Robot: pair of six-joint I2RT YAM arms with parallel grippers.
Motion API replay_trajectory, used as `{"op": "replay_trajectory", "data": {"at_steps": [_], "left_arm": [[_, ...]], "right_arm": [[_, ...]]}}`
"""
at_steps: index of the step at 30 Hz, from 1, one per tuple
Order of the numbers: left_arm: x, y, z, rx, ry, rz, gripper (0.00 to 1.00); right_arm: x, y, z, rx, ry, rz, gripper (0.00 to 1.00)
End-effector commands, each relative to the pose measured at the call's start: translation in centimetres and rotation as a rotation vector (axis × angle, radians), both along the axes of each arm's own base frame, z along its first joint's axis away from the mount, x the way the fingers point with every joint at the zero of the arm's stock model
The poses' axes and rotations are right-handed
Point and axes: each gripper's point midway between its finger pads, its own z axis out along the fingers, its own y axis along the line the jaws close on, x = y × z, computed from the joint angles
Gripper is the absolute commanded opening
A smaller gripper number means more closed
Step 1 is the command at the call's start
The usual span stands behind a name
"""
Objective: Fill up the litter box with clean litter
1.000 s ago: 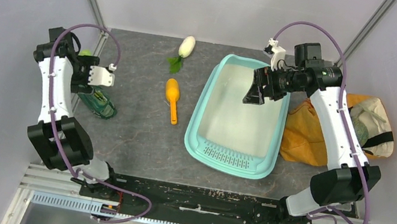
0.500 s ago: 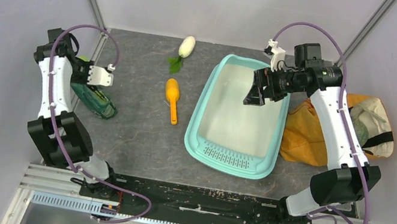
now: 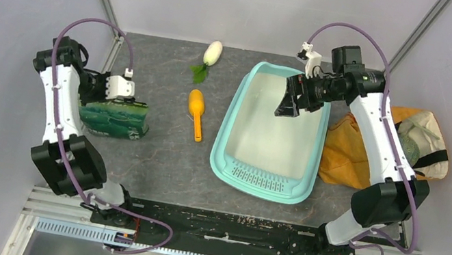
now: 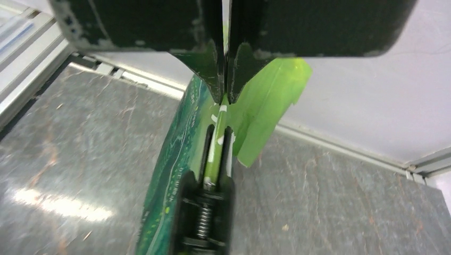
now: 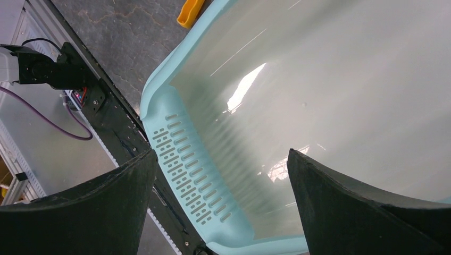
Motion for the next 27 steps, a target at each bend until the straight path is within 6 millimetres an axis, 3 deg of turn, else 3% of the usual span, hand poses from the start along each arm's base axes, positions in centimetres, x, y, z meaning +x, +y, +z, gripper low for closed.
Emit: {"op": "replay_trajectory", "data": {"at_steps": [1,5,12,17,22,27], "left_arm": [[-1.7,-5.4,3.0,-0.204,-0.092,0.007,0.02],[-2.7,-7.7,2.6,-0.286,-0.078,-0.001,0.02],[-3.6,-11.0,2.1,-0.379,-0.066,-0.041,0.02],[-4.8,-12.8,3.1,-0.442,-0.076,-0.079,0.02],[-5.8,-13.9,3.1,-0.468,-0.070,-0.100,0.02],[-5.9,-14.1,2.0,-0.485,-0.049,-0.089,0.02]], "right_arm": [[0.8,1.7,1.9,0.065,-0.056,0.039,0.99],[0.9,3.6,2.3,0.109,-0.062,0.077,0.99],[0.7,8.6,1.9,0.188,-0.102,0.199,0.99],[0.3,12.3,1.2,0.249,-0.155,0.311,0.96],[-0.8,16.7,1.6,0.322,-0.269,0.439,0.95],[-2.5,22.8,2.5,0.368,-0.446,0.564,0.93]]}}
